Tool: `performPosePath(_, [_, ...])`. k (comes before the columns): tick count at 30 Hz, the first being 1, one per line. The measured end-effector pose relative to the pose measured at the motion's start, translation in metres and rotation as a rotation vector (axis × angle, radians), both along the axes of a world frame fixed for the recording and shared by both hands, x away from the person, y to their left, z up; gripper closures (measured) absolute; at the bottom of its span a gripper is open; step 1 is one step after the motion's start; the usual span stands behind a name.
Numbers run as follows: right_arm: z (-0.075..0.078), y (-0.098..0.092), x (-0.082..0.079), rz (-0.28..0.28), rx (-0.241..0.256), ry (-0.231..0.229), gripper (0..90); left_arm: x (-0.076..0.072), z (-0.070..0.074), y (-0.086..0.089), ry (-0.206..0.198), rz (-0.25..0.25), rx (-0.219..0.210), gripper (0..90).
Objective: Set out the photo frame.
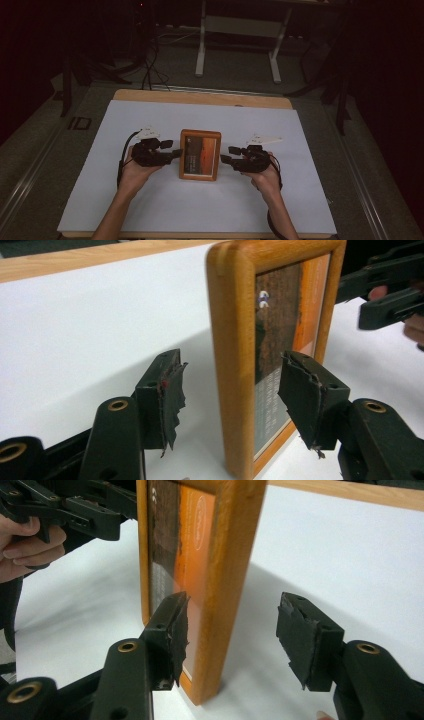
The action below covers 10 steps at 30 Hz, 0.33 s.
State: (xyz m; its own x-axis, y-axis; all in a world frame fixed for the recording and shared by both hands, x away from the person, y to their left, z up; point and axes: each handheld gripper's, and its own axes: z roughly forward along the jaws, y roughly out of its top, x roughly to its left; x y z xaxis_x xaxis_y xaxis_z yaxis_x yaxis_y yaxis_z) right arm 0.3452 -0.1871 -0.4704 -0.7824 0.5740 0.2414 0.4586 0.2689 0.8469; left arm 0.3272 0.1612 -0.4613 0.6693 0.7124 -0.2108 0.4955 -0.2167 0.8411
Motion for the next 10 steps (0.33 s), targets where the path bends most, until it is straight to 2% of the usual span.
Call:
performPosePath(4, [0.003,-0.012,-0.001,-0.017,0.008,-0.005,45.4,-0.002,0.002,0.01,-0.002,0.024,-0.005,42.9])
performPosePath(8, [0.003,-0.025,0.001,-0.036,0.002,0.005,44.6,-0.006,0.001,0.02,-0.003,0.054,0.023,42.9])
performPosePath(10, [0.002,-0.032,0.002,-0.05,-0.018,0.011,44.1,-0.006,-0.001,0.026,0.002,0.07,0.035,42.9])
